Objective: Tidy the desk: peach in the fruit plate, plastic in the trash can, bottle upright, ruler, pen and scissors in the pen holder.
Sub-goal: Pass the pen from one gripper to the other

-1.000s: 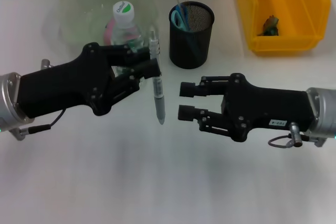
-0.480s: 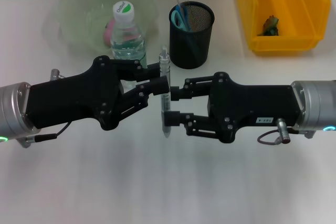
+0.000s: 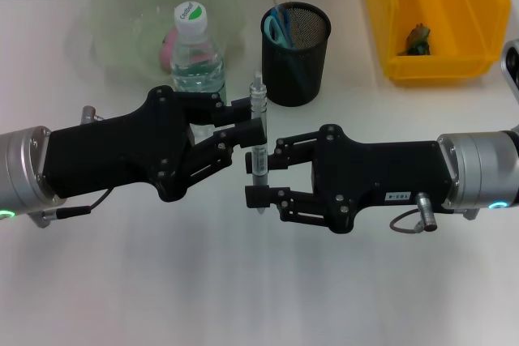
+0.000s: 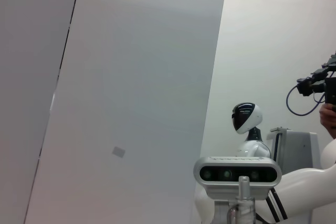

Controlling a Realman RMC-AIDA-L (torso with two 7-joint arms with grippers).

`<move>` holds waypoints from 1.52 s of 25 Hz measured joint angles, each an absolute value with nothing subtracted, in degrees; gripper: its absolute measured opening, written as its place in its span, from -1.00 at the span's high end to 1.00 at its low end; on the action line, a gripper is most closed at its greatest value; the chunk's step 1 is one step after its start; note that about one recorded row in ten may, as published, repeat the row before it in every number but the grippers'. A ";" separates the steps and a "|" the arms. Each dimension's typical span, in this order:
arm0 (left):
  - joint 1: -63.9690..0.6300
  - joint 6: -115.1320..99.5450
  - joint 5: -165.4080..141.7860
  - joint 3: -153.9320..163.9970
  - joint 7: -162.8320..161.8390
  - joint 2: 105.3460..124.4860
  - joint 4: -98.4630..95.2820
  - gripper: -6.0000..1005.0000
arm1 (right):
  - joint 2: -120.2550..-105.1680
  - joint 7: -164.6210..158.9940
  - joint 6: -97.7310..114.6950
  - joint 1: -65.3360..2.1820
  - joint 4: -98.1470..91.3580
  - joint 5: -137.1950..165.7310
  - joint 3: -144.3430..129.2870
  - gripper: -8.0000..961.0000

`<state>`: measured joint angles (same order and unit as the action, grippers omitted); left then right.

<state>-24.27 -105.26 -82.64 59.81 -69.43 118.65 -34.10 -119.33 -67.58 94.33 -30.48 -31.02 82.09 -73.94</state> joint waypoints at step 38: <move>-24.72 -104.10 -82.84 60.93 -70.00 118.44 -34.53 0.12 | -119.44 -66.70 90.85 -30.84 -31.64 81.64 -75.73 0.71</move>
<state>-24.72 -104.10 -82.84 60.93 -70.00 118.44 -34.53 -119.44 -66.70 90.85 -30.84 -31.64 81.64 -75.73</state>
